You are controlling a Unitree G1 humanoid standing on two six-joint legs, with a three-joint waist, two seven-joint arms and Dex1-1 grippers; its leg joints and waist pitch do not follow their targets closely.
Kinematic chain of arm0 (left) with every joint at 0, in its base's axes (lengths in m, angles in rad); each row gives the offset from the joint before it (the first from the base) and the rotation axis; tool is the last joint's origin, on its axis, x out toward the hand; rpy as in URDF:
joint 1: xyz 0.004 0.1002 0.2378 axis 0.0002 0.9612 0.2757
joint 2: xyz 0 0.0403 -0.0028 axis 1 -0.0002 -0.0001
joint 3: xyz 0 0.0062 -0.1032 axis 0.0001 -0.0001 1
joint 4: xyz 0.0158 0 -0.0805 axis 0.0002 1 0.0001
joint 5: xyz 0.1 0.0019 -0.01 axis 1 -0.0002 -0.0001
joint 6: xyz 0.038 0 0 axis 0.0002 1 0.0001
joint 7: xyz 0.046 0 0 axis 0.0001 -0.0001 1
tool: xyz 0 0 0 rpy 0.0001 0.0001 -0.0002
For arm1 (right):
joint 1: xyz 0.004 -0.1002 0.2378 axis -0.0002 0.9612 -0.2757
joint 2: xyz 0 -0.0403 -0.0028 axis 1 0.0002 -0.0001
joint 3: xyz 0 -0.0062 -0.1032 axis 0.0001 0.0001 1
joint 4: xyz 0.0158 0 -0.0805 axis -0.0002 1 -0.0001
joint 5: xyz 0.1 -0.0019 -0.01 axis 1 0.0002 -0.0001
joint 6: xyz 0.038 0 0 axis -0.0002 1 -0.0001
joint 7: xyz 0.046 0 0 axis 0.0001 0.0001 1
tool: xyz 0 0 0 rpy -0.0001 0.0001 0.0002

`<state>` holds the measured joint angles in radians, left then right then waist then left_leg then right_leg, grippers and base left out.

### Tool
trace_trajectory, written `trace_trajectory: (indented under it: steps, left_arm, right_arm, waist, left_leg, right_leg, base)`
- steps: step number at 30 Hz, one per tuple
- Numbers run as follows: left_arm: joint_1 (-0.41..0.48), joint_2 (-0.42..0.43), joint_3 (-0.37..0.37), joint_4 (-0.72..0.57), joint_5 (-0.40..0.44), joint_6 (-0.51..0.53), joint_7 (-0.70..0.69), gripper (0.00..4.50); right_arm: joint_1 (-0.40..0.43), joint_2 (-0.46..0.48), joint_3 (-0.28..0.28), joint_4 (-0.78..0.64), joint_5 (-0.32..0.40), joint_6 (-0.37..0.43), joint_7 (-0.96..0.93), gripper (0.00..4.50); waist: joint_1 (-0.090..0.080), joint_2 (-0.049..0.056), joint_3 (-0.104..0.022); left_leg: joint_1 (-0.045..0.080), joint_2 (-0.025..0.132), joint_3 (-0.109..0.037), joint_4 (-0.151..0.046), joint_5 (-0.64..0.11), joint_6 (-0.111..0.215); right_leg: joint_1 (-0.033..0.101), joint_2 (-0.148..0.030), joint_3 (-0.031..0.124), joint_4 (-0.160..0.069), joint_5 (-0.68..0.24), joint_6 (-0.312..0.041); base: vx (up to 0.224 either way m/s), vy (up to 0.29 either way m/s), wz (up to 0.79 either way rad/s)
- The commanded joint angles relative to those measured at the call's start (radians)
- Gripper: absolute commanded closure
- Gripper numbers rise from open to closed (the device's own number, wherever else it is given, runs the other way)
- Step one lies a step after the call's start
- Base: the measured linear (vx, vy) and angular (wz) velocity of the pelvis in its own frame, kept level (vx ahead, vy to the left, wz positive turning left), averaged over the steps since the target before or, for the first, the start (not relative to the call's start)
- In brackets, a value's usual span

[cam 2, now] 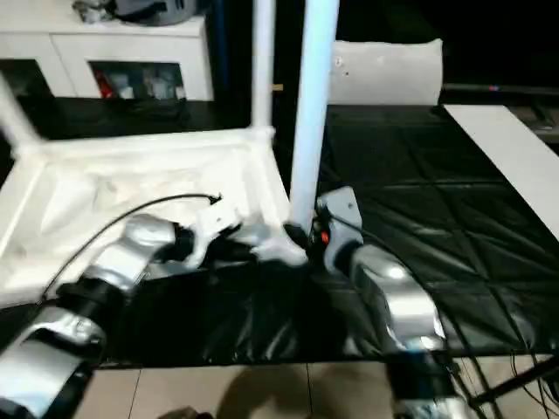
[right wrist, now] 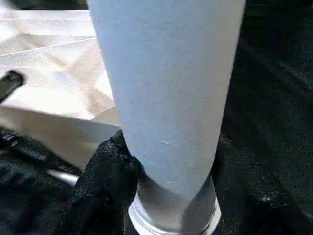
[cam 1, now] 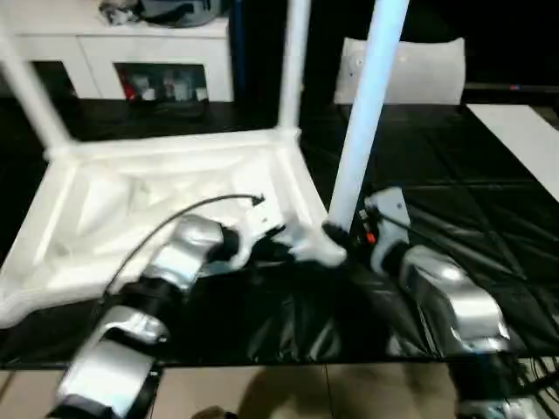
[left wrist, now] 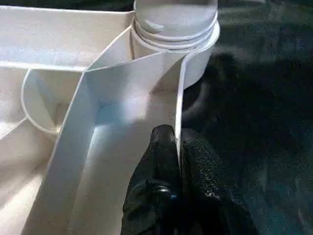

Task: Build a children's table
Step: Rotate leg to tighten

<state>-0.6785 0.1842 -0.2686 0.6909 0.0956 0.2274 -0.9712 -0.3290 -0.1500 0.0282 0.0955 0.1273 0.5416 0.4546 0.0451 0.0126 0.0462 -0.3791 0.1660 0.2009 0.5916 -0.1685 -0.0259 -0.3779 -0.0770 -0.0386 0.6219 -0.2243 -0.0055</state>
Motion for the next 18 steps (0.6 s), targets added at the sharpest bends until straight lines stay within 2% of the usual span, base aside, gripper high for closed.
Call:
trace_trajectory:
  steps: [1, 2, 4, 6, 8, 10, 13, 15, 18]
  left_arm:
    - [-0.016, -0.085, 0.023, -0.056, -0.03, 0.014, 0.121, 4.5]
    - [-0.011, -0.089, 0.022, -0.069, -0.026, 0.025, 0.127, 4.5]
    - [-0.001, -0.086, 0.018, -0.095, -0.019, 0.039, 0.13, 4.5]
    - [0.007, -0.076, 0.016, -0.117, -0.013, 0.046, 0.124, 4.5]
    - [0.013, -0.064, 0.025, -0.138, -0.026, 0.056, 0.104, 4.5]
    - [0.022, -0.044, 0.014, -0.153, -0.031, 0.046, 0.07, 4.5]
    - [0.033, -0.009, -0.004, -0.158, -0.025, 0.007, 0.02, 4.5]
    - [0.036, 0.007, -0.006, -0.156, -0.025, -0.001, 0.0, 4.5]
    - [0.048, 0.065, -0.028, -0.147, -0.03, -0.094, -0.12, 4.5]
  right_arm:
    - [0.007, 0.085, 0.129, 0.032, 0.039, 0.051, 0.047, 2.54]
    - [0.006, 0.092, 0.125, 0.032, 0.039, 0.053, 0.042, 2.54]
    - [0.009, 0.097, 0.118, 0.024, 0.039, 0.036, 0.043, 1.86]
    - [0.016, 0.098, 0.106, 0.011, 0.046, 0.017, 0.052, 1.86]
    - [0.029, 0.082, 0.099, 0.0, 0.048, -0.027, 0.074, 1.49]
    - [0.04, 0.058, 0.098, -0.006, 0.048, -0.058, 0.096, 1.4]
    - [0.053, 0.029, 0.08, -0.022, 0.07, -0.084, 0.144, 1.04]
    - [0.059, 0.012, 0.072, -0.031, 0.08, -0.1, 0.173, 0.91]
    - [0.083, -0.083, 0.073, -0.056, 0.091, -0.159, 0.298, 0.58]
  waist:
    - [0.001, -0.007, -0.048]
    - [0.002, -0.006, -0.05]
    - [0.001, -0.007, -0.051]
    - [0.002, -0.004, -0.052]
    - [0.002, -0.002, -0.056]
    - [0.002, -0.003, -0.058]
    - [0.002, 0.002, -0.059]
    - [0.002, 0.0, -0.06]
    - [0.007, -0.001, -0.062]
  left_leg:
    - [0.024, 0.063, -0.043, -0.082, -0.327, -0.029]
    - [0.024, 0.063, -0.041, -0.081, -0.314, -0.021]
    - [0.021, 0.064, -0.04, -0.081, -0.296, -0.012]
    - [0.021, 0.064, -0.04, -0.08, -0.283, -0.005]
    - [0.018, 0.066, -0.038, -0.079, -0.253, 0.003]
    - [0.017, 0.065, -0.037, -0.079, -0.234, 0.015]
    - [0.015, 0.065, -0.037, -0.077, -0.215, 0.031]
    - [0.014, 0.065, -0.035, -0.074, -0.203, 0.042]
    - [0.014, 0.065, -0.035, -0.07, -0.183, 0.062]
  right_leg:
    - [0.015, -0.08, 0.046, -0.102, -0.309, -0.173]
    - [0.015, -0.079, 0.046, -0.102, -0.292, -0.174]
    - [0.019, -0.078, 0.046, -0.099, -0.256, -0.179]
    - [0.02, -0.078, 0.045, -0.098, -0.242, -0.179]
    - [0.022, -0.077, 0.044, -0.093, -0.185, -0.187]
    - [0.025, -0.074, 0.042, -0.091, -0.148, -0.195]
    - [0.028, -0.075, 0.041, -0.088, -0.099, -0.211]
    - [0.032, -0.076, 0.041, -0.086, -0.071, -0.219]
    - [0.037, -0.078, 0.04, -0.087, -0.048, -0.226]
  base:
    - [0.0, 0.0, 0.0]
    - [0.0, 0.0, 0.0]
    - [0.0, 0.0, 0.0]
    - [0.0, 0.0, 0.0]
    - [0.0, 0.0, 0.0]
    - [0.0, 0.0, 0.0]
    - [0.0, 0.0, 0.0]
    - [0.0, 0.0, 0.0]
    - [0.0, 0.0, 0.0]
